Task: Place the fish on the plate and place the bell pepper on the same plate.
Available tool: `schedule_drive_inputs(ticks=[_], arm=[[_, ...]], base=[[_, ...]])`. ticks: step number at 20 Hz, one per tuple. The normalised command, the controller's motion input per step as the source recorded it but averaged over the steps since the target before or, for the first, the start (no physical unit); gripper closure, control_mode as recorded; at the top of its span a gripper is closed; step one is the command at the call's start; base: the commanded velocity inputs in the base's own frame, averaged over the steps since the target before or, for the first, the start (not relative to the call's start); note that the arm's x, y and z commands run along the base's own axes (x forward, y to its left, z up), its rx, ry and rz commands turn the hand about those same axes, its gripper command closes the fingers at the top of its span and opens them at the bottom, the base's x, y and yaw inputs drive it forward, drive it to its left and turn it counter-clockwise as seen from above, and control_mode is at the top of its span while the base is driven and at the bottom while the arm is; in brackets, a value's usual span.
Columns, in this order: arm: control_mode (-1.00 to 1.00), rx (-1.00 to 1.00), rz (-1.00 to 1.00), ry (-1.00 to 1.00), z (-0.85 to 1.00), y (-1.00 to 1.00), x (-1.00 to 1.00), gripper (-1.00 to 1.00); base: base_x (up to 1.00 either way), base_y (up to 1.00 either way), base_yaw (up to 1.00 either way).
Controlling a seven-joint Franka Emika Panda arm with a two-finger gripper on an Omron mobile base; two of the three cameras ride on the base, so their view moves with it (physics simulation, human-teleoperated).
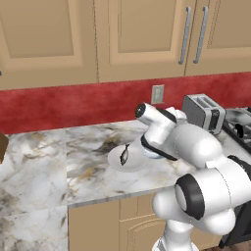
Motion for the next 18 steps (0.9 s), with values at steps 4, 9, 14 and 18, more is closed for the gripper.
schedule_drive_inputs(ticks=[4, 9, 14, 18], arm=[[-1.00, -0.15, -0.04, 0.00, 0.06, 0.25, 0.14, 1.00], [-1.00, -0.13, -0.04, 0.00, 0.05, 0.32, 0.11, 1.00], [-1.00, -0.10, -0.05, 0.00, 0.06, 0.41, 0.12, 1.00], [-1.00, -0.10, -0.05, 0.00, 0.11, 0.34, 0.12, 1.00]], base=[[0.00, 0.00, 0.00], [0.00, 0.00, 0.00], [0.00, 0.00, 0.00], [0.00, 0.00, 0.00]])
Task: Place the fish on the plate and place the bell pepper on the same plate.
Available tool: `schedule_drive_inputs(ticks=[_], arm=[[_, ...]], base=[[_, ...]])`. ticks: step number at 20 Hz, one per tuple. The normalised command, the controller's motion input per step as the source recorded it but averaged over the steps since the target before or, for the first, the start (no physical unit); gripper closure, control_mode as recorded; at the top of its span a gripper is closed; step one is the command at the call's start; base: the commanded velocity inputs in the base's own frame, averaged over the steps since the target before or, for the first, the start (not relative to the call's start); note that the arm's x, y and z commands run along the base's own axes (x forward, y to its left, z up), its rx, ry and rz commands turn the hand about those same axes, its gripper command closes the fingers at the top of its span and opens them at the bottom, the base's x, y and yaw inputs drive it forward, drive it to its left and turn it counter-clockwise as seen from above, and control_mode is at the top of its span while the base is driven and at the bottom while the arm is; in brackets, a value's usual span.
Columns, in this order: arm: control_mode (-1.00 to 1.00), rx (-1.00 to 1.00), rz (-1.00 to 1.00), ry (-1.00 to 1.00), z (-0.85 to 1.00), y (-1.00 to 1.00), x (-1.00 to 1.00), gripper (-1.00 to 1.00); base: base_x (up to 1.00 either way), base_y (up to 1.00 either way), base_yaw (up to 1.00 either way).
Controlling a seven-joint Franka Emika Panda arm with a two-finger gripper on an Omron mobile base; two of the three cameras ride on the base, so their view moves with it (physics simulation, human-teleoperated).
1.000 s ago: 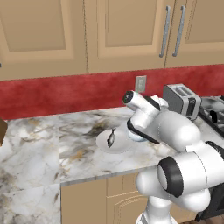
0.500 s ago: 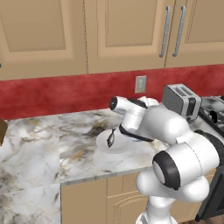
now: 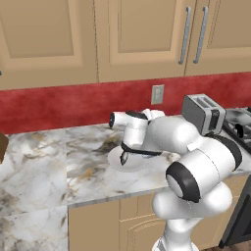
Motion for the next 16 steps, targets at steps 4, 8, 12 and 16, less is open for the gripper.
schedule_drive_inputs(ticks=[4, 8, 12, 16], arm=[[-1.00, -0.13, -0.03, 0.00, 0.10, 0.18, 0.04, 1.00], [-1.00, -0.13, -0.02, 0.00, 0.09, 0.16, 0.00, 1.00], [-1.00, -0.09, -0.01, 0.00, 0.07, 0.26, 0.01, 1.00], [-1.00, -0.08, -0.01, 0.00, 0.05, 0.32, 0.01, 1.00]], base=[[0.00, 0.00, 0.00], [0.00, 0.00, 0.00], [0.00, 0.00, 0.00], [0.00, 0.00, 0.00]])
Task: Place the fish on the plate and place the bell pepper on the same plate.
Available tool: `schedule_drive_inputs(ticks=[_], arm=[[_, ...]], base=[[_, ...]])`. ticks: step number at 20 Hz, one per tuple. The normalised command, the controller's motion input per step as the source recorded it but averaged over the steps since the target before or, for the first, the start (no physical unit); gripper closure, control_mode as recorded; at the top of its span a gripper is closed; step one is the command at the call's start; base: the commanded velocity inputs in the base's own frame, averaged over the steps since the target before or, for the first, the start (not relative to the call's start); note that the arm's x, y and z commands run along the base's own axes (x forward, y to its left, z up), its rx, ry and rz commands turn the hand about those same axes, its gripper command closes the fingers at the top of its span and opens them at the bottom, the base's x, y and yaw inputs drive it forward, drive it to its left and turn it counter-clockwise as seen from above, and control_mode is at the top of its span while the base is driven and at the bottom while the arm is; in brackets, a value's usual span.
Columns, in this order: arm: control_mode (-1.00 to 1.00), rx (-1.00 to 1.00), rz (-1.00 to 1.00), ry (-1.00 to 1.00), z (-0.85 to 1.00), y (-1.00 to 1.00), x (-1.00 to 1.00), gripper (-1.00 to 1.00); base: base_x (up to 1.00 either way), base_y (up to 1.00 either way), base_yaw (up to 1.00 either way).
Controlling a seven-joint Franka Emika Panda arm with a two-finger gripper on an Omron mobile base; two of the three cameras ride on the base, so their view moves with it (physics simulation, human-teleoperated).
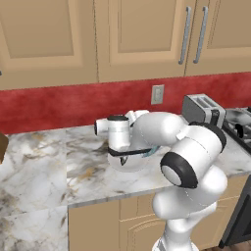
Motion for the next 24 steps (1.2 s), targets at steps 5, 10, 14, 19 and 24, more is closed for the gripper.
schedule_drive_inputs(ticks=[5, 10, 14, 19, 24], arm=[[-1.00, -0.03, -0.01, 0.00, 0.06, 0.26, 0.00, 1.00], [-1.00, -0.03, 0.00, 0.00, 0.06, 0.07, 0.00, 1.00], [-1.00, -0.04, 0.00, 0.00, 0.02, 0.03, 0.00, 1.00], [-1.00, -0.09, 0.00, 0.00, 0.01, 0.11, -0.06, 1.00], [-1.00, -0.10, 0.00, -0.01, 0.01, 0.15, -0.06, 1.00]], base=[[0.00, 0.00, 0.00], [0.00, 0.00, 0.00], [0.00, 0.00, 0.00], [0.00, 0.00, 0.00], [0.00, 0.00, 0.00]])
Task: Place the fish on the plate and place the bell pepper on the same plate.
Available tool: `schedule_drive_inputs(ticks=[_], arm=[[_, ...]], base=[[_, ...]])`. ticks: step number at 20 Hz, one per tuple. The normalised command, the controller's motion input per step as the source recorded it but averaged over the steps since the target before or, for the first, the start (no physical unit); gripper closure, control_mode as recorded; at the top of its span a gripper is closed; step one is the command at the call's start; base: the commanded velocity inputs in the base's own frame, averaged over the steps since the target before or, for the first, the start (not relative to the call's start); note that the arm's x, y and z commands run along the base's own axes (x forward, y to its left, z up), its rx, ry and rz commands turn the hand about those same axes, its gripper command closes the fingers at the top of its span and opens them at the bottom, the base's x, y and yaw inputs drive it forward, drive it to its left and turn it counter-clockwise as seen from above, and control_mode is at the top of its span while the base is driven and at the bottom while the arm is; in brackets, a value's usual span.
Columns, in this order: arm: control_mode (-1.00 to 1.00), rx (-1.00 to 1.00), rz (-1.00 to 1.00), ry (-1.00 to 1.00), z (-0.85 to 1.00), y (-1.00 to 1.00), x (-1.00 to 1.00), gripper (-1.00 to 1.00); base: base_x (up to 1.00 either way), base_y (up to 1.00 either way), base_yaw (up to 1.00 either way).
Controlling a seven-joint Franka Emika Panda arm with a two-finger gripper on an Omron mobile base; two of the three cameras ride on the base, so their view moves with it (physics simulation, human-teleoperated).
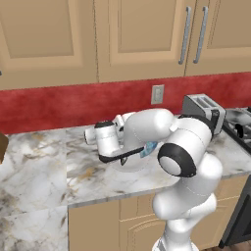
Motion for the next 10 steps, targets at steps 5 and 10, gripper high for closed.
schedule_drive_inputs(ticks=[5, 10], arm=[[-1.00, -0.07, 0.01, 0.00, 0.00, 0.23, -0.03, 1.00], [-1.00, -0.05, 0.02, 0.00, 0.00, 0.21, -0.01, 1.00]], base=[[0.00, 0.00, 0.00], [0.00, 0.00, 0.00]])
